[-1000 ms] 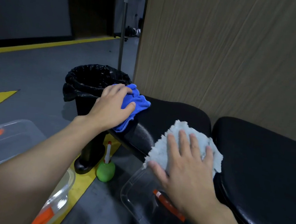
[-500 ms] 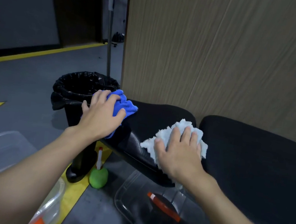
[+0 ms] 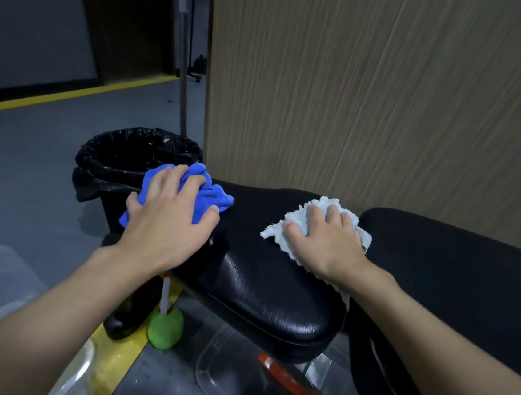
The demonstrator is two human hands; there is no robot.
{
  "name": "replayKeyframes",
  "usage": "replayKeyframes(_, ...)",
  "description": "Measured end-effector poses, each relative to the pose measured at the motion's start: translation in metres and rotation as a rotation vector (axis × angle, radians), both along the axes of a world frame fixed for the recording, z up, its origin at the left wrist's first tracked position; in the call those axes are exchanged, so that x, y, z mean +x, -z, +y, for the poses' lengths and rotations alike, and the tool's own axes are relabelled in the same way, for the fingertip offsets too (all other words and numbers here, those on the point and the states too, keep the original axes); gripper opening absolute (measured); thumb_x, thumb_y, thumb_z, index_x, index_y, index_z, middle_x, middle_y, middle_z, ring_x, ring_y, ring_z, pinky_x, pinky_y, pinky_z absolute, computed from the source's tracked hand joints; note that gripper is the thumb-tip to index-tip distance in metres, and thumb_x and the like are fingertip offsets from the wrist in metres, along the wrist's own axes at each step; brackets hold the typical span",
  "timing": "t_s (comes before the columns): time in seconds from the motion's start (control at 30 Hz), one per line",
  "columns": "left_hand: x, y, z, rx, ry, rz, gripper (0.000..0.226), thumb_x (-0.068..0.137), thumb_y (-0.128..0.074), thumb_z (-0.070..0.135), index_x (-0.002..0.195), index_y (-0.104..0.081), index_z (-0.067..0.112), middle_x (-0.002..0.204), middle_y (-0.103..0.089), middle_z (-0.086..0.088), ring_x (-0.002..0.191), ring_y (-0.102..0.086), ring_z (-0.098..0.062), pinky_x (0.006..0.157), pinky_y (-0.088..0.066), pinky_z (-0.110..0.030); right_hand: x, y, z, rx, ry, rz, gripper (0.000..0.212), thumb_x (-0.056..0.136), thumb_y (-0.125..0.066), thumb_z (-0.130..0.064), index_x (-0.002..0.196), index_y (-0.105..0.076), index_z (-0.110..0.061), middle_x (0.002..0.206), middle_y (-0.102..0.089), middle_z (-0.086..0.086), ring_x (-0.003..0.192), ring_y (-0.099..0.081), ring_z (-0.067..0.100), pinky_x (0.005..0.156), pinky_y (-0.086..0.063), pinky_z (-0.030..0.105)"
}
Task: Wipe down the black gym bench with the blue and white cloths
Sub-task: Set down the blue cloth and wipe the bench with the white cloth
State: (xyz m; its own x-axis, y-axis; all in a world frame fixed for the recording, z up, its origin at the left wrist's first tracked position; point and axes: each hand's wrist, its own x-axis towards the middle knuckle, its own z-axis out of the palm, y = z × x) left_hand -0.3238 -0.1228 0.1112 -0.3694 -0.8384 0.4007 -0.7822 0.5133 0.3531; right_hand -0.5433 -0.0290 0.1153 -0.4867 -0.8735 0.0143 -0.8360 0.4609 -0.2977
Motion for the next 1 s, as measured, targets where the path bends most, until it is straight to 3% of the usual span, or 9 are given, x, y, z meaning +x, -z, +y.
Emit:
replayKeyframes(0.17, -0.005, 0.004, 0.001, -0.05, -0.046, 0.003, 0.061, 0.083, -0.028, 0.059, 0.133, -0.044, 0.028, 0.148, -0.031, 0.006, 0.139, -0.019, -0.016, 0.102, -0.03, -0.06, -0.027, -0.007, -0.03, 0.051, -0.024, -0.022, 0.07, 0.09, -0.024, -0.066, 0.149, -0.027, -0.03, 0.159, -0.021, 0.003, 0.146, -0.012, 0.027, 0.114, -0.019, 0.051)
replayKeyframes(0.33, -0.008, 0.011, 0.002, -0.111, -0.078, -0.061, 0.063, 0.082, -0.029, 0.059, 0.132, -0.048, 0.025, 0.146, -0.036, 0.001, 0.136, -0.027, -0.022, 0.092, -0.035, -0.06, -0.041, -0.017, -0.053, 0.135, -0.073, -0.014, 0.064, 0.092, -0.021, -0.064, 0.15, -0.024, -0.036, 0.155, -0.028, 0.0, 0.141, -0.023, 0.029, 0.104, -0.026, 0.052)
replayKeyframes(0.7, -0.01, 0.014, 0.001, -0.13, -0.091, -0.072, 0.059, 0.084, -0.031, 0.058, 0.13, -0.05, 0.026, 0.145, -0.038, 0.003, 0.136, -0.03, -0.022, 0.092, -0.034, -0.058, -0.03, -0.019, -0.096, 0.224, -0.27, 0.088, 0.065, 0.093, -0.01, -0.067, 0.148, -0.03, -0.039, 0.147, -0.039, 0.0, 0.135, -0.033, 0.028, 0.109, -0.019, 0.054)
replayKeyframes(1.0, -0.009, 0.014, 0.0, -0.134, -0.093, -0.062, 0.058, 0.085, -0.029, 0.057, 0.13, -0.048, 0.027, 0.146, -0.039, 0.002, 0.137, -0.031, -0.022, 0.094, -0.034, -0.056, 0.017, -0.02, -0.125, 0.208, -0.538, 0.126, 0.058, 0.1, -0.009, -0.059, 0.155, -0.014, -0.041, 0.162, -0.023, -0.011, 0.147, -0.024, 0.021, 0.116, -0.015, 0.052)
